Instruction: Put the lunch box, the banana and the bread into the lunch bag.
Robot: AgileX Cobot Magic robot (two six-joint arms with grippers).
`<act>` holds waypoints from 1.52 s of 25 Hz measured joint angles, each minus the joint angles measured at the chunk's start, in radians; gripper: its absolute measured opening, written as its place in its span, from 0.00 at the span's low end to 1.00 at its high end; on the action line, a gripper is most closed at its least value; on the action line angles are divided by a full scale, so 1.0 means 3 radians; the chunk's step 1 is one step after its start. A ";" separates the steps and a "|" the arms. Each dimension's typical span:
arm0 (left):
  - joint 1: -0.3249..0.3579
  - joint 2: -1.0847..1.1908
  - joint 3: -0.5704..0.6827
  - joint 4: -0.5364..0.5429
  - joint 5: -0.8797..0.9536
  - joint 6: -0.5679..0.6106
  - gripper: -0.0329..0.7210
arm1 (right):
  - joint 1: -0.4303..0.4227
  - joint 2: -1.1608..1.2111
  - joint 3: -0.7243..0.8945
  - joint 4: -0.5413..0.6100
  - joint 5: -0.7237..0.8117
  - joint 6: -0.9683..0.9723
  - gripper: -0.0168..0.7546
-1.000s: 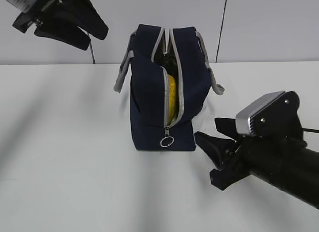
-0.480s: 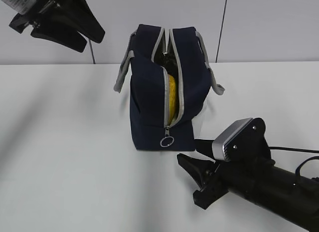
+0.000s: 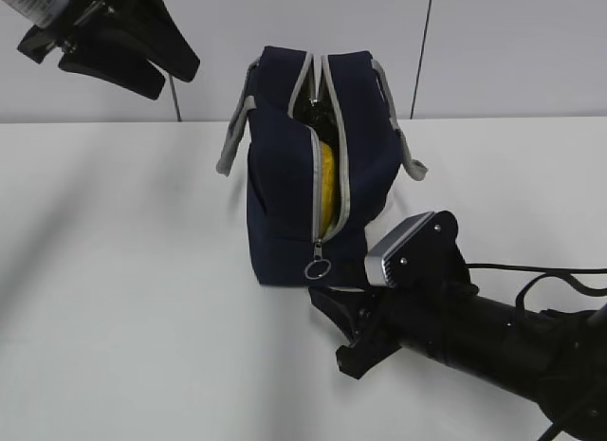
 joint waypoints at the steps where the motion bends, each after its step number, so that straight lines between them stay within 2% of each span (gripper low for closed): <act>1: 0.0000 0.0000 0.0000 0.0000 0.0000 0.0000 0.52 | 0.0000 0.0017 -0.0038 -0.0013 0.0053 0.0016 0.48; 7: 0.0000 0.0000 0.0000 0.0000 0.0000 0.0000 0.52 | 0.0000 0.0154 -0.0237 -0.0183 0.0186 0.0138 0.48; 13: 0.0000 0.0000 0.0000 0.0000 0.0000 0.0000 0.52 | 0.0000 0.0230 -0.0352 -0.0139 0.0284 0.0174 0.48; 38: 0.0000 0.0000 0.0000 0.0010 0.0000 0.0000 0.52 | 0.0000 0.0131 -0.0201 -0.0063 0.0340 0.0230 0.48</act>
